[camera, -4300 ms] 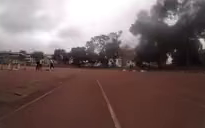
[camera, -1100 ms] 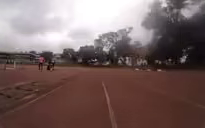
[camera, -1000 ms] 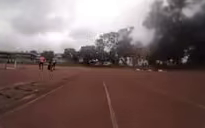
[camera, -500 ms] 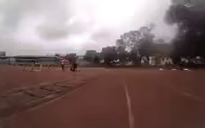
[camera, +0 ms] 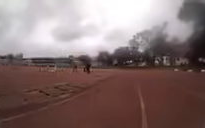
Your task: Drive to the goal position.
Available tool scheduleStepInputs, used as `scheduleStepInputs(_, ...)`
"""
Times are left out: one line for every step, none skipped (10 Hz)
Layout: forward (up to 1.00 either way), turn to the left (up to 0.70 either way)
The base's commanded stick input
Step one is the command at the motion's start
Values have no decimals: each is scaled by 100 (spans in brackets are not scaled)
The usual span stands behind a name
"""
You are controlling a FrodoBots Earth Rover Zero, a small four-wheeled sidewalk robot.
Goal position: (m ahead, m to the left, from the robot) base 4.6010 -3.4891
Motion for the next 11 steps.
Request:
scheduleStepInputs(70,0)
scheduleStepInputs(70,0)
scheduleStepInputs(70,0)
scheduleStepInputs(70,6)
scheduleStepInputs(70,10)
scheduleStepInputs(70,10)
scheduleStepInputs(70,10)
scheduleStepInputs(70,9)
scheduleStepInputs(70,0)
scheduleStepInputs(70,0)
scheduleStepInputs(70,0)
